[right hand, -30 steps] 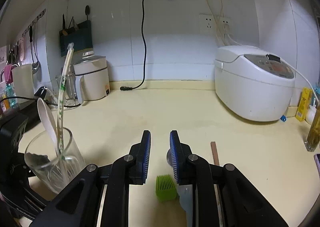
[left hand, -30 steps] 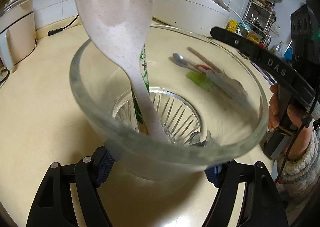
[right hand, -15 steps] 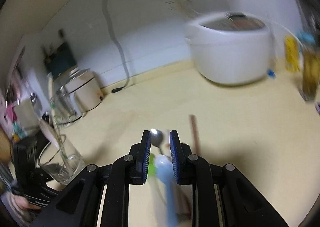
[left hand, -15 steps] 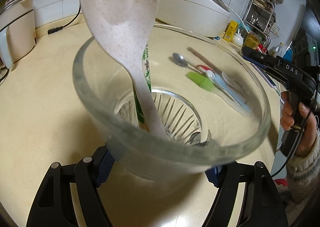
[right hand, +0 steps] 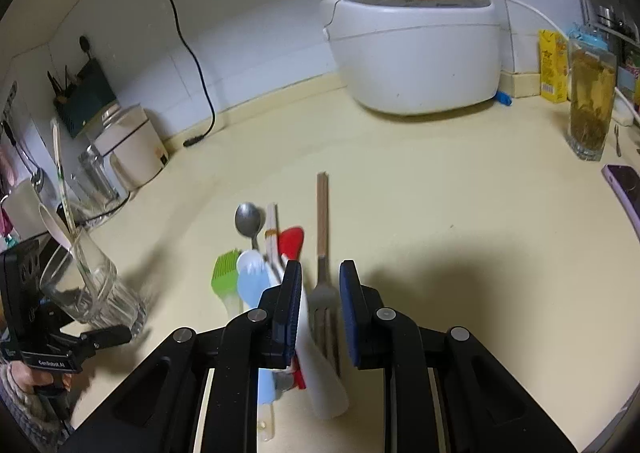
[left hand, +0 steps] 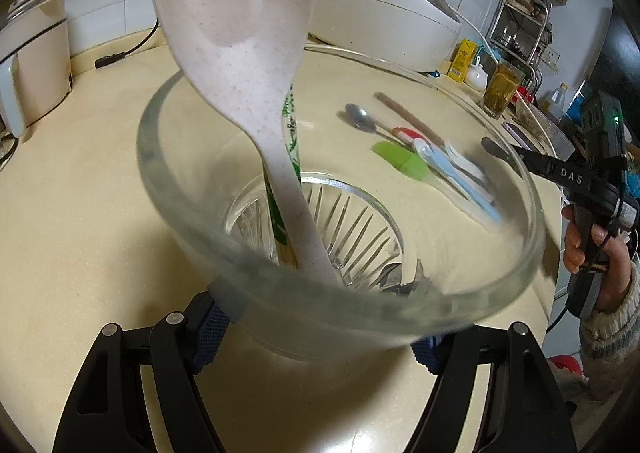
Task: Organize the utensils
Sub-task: 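Move the open right tool back down to the utensil cluster, then close the right tool on the green silicone brush handle and lift it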
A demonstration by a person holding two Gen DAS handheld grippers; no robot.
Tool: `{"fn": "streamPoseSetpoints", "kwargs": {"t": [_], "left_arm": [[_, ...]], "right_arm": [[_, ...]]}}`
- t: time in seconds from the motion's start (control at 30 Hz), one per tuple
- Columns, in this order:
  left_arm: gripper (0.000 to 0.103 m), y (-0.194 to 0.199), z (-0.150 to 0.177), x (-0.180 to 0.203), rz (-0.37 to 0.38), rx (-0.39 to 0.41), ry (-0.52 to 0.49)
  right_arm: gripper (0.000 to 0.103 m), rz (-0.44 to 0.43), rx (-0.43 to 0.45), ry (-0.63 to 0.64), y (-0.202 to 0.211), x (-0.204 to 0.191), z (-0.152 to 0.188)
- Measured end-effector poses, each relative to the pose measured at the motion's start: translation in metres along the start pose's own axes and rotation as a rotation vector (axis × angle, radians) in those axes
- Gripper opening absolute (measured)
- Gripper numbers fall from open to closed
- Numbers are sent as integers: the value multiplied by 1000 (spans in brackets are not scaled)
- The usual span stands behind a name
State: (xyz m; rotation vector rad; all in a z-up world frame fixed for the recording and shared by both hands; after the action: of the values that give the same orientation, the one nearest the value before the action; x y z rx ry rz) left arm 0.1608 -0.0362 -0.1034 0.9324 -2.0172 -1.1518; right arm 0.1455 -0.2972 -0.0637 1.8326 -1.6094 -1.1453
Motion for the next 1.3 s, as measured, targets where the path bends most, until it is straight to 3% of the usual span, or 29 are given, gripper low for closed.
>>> {"fn": "streamPoseSetpoints", "kwargs": {"t": [0.37,0.83,1.3], "left_arm": [[79,0,0,-1,-1,-8,-2],[79,-1,-2,-1,10,-6,1],[79,0,0,-5,22,-3,5]], "right_arm": [[21,-63,-108,199,-20,-56,25],[21,-2,-96,103,-13,-13,13],[21,9,-98,138,-13,-23,12]]}}
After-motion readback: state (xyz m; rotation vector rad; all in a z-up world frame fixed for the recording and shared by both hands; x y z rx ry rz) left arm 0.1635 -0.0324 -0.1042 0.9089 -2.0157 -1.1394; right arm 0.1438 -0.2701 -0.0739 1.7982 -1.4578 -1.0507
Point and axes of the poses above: each gripper's, at about its wrist camera, not at the fingertips, and y roughly against the way its jaws point, x to its right, z to its underside, the point moved 9 cm from there along -y, roughly the way its jaws point, and after that the axes turned 14 degrees about -x, right-handed, at the moved point
